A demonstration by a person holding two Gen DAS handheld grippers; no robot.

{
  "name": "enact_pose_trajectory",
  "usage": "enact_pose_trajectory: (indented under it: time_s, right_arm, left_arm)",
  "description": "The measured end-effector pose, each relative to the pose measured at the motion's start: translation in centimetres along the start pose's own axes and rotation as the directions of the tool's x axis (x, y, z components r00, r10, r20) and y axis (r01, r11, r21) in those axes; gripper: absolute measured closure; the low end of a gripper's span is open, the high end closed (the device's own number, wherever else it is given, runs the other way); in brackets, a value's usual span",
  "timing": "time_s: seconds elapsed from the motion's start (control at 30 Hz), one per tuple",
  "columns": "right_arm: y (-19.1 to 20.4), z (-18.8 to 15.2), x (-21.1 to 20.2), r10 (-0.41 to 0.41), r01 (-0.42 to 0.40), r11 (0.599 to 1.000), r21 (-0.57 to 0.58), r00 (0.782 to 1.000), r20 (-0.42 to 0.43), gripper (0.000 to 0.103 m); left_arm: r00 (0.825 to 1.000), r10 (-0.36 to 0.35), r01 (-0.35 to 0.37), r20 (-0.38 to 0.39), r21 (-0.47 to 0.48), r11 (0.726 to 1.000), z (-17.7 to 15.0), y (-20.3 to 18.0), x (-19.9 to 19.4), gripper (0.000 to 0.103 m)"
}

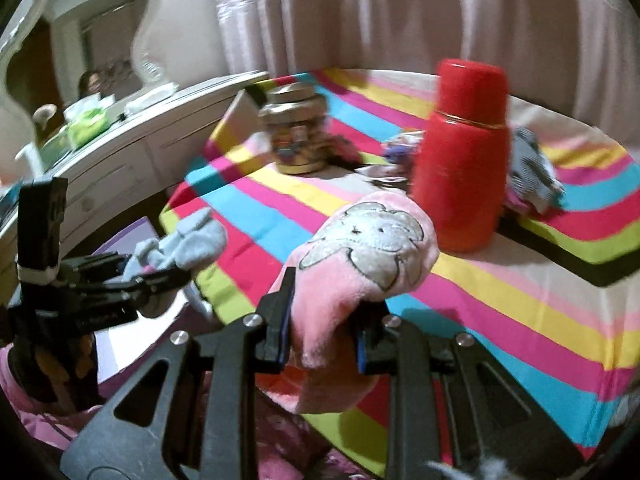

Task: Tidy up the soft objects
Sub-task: 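Lower both items over the white box and open both tools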

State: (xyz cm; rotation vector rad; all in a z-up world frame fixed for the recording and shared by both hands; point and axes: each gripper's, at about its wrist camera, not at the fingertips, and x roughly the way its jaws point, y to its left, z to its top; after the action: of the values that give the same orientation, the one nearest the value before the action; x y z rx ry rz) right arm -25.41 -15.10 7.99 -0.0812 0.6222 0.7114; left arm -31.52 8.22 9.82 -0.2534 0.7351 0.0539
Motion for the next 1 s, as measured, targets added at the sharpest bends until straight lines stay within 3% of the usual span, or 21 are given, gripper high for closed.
enact_pose_trajectory:
  time_s: [0.2,0.33,0.43,0.6,0.7,0.77,0.83,0.93,1.0]
  right_arm:
    - [4.8,1.0,0.4,0.09,-0.091,0.989,-0.114,0.996,-0.012,0.075]
    - [9.4,1.9,1.1,0.165,-0.165,0.956,-0.243,0.986,-0.022,0.075]
    - [13.3,2.2,2.2,0.217,-0.224,0.914,-0.337,0.974,-0.058,0.075]
    - [19.7,1.2,4.2,0.306,-0.34,0.805,-0.485,0.94,-0.152,0.075]
    - [22.9,0.3,5.8,0.335,-0.404,0.741,-0.536,0.915,-0.226,0.075]
    - [24.6,-0.4,7.3,0.328,-0.432,0.709,-0.558,0.902,-0.281,0.068]
    - [25.7,-1.2,8.9,0.313,-0.452,0.69,-0.565,0.891,-0.33,0.027]
    - [26.2,-2.3,11.0,0.294,-0.468,0.686,-0.556,0.878,-0.377,0.023]
    - [25.8,-3.0,12.8,0.275,-0.482,0.703,-0.523,0.863,-0.425,0.023]
  left_arm:
    - [0.993,0.113,-0.108,0.041,-0.098,0.989,-1.5,5.3,-3.6,0.058]
    - [0.984,0.166,-0.156,0.058,-0.151,0.976,-2.3,7.7,-5.1,0.058]
    - [0.976,0.206,-0.191,0.064,-0.191,0.963,-3.3,9.5,-6.1,0.058]
    - [0.95,0.304,-0.279,0.068,-0.251,0.927,-5.2,12.7,-7.5,0.052]
    - [0.934,0.353,-0.326,0.049,-0.278,0.904,-6.3,14.4,-7.9,0.041]
    - [0.928,0.369,-0.336,0.055,-0.306,0.891,-7.0,15.4,-8.5,0.02]
    - [0.913,0.402,-0.363,0.066,-0.316,0.877,-7.7,16.2,-8.9,0.012]
    - [0.875,0.478,-0.434,0.079,-0.314,0.845,-8.3,16.7,-8.8,0.009]
    - [0.867,0.493,-0.45,0.076,-0.307,0.838,-8.7,17.2,-8.3,0.005]
